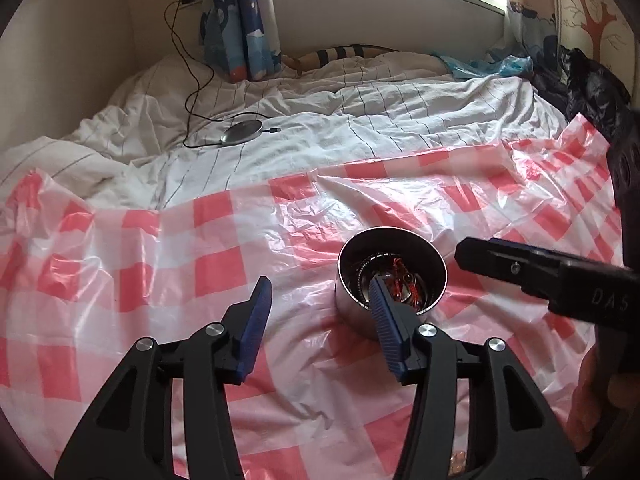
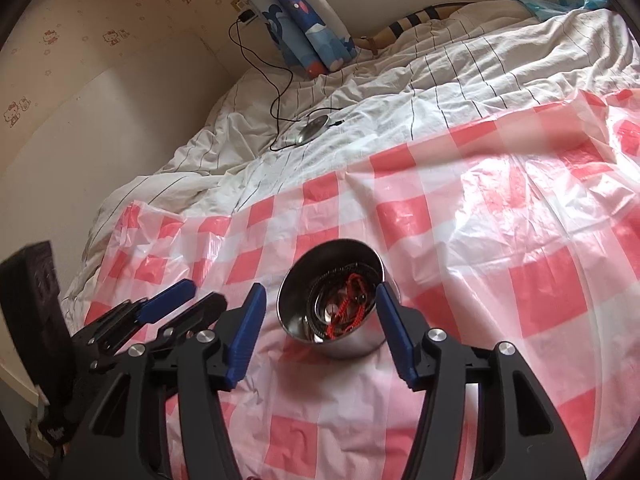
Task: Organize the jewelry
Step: 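Open both tools over the steel bowl to drop both bracelets, then move both tools back to the remaining bracelets on the sheet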
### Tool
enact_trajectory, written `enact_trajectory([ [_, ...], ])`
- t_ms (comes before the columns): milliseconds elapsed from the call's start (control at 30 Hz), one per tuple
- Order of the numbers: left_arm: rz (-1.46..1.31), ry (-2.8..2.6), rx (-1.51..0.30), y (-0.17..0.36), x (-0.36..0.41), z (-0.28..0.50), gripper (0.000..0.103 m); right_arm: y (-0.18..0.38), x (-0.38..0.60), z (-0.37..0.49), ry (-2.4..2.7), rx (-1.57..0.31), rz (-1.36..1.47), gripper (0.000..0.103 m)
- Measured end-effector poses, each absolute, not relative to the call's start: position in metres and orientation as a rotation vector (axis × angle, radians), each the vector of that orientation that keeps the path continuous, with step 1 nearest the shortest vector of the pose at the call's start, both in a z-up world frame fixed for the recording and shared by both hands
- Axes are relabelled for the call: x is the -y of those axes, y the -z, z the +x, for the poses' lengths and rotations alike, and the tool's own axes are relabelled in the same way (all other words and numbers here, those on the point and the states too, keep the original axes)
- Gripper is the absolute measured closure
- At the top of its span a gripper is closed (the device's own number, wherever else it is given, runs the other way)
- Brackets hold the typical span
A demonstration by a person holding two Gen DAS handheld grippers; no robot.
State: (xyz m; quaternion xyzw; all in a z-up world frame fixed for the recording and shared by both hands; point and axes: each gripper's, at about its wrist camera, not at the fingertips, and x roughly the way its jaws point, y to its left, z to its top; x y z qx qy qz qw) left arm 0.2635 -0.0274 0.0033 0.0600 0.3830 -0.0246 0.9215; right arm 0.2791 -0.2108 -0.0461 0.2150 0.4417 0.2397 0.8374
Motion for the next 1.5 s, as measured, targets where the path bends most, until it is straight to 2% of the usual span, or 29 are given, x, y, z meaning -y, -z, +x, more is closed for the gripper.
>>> enact_trajectory([
  [300, 0.267, 0.087, -0.746, -0.013, 0.045, 0.205, 0.054, 0.011, 0.216, 0.241, -0.512, -0.895, 0.422, 0.031],
  [600, 0.293, 0.153, -0.771, -0.011, 0.048, 0.160, 0.050, -0.004, 0.226, 0.197, -0.505, -0.908, 0.433, 0.026],
  [867, 0.161, 0.313, -0.939, 0.026, 0.031, 0.131, 0.049, 0.012, 0.232, 0.157, -0.499, -0.992, 0.415, 0.024],
  [1233, 0.228, 0.443, -0.948, 0.059, 0.030, 0.111, 0.043, 0.042, 0.229, 0.144, -0.520, -1.102, 0.384, 0.023],
  [1367, 0.162, 0.474, -0.987, 0.065, 0.028, 0.116, 0.043, 0.043, 0.223, 0.143, -0.535, -1.113, 0.367, 0.021],
  [1433, 0.105, 0.489, -1.010, 0.067, 0.024, 0.119, 0.057, 0.044, 0.222, 0.143, -0.537, -1.116, 0.361, 0.021],
  [1467, 0.076, 0.501, -1.027, 0.068, 0.022, 0.121, 0.073, 0.045, 0.222, 0.143, -0.537, -1.118, 0.361, 0.021],
  [1500, 0.067, 0.495, -1.035, 0.068, 0.021, 0.123, 0.084, 0.045, 0.222, 0.143, -0.536, -1.121, 0.361, 0.021],
])
